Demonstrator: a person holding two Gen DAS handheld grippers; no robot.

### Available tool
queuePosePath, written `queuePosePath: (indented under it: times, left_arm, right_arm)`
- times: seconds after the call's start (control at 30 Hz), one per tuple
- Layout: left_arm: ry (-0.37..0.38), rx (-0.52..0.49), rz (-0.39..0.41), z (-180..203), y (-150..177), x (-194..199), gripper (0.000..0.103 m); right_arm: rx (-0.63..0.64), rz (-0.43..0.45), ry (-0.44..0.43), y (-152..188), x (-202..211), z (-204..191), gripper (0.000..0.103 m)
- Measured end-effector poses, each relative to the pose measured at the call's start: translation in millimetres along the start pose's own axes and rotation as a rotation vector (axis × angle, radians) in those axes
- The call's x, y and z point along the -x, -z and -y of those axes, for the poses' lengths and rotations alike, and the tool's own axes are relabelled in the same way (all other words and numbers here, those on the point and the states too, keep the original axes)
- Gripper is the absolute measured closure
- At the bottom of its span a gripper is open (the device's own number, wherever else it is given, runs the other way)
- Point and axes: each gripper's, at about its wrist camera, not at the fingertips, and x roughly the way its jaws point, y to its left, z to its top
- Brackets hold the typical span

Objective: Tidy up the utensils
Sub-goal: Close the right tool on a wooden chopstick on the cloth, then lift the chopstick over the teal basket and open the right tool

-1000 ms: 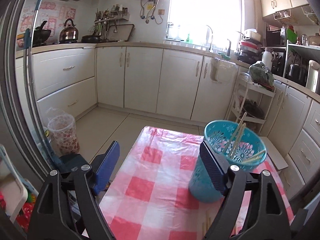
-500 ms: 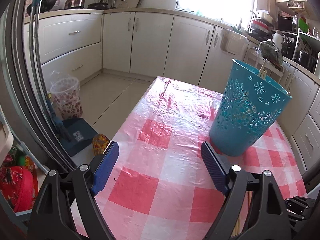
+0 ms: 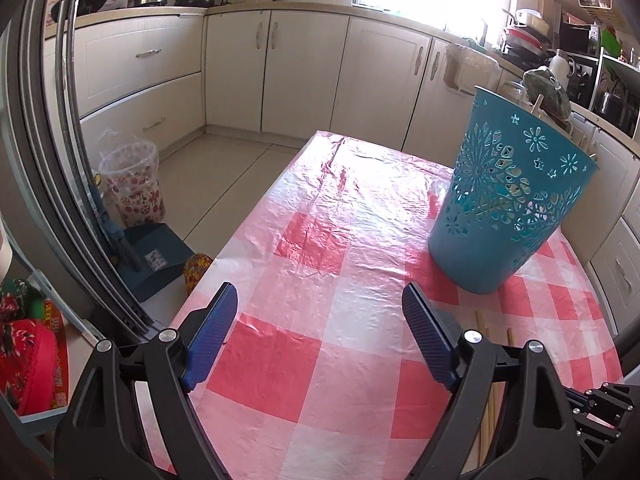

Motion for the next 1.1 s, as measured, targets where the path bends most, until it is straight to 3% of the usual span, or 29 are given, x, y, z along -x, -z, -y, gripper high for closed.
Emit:
queuePosePath:
  times: [0.4,0.57,0.67,0.9,1.1]
  left_arm:
    - [0.003,-0.01,-0.025,3,2,-6,0.021]
    - [0.006,0.009,-0.03,0,2,-6,0.021]
    - [0.003,0.004,-0.025,0,2,-5,0.021]
    - [0.002,-0.018,-0.02,4,3,-4,0.019]
    - [0.012,-0.021,-0.026,4,3,-5,0.018]
  right_arm:
    - [-0.204,0.17,-0.233,-14,44,22,0.097]
    - [-0.236,0.315,-0.323,-39,81,23,0.097]
    - [-0.253,0.447,-0.377,-71,106,25,0.097]
    - [-0.282,0.751,-0.392,-149,137,18,0.097]
    - [-0.36,0.845,-0.313,-201,113,24,0.097]
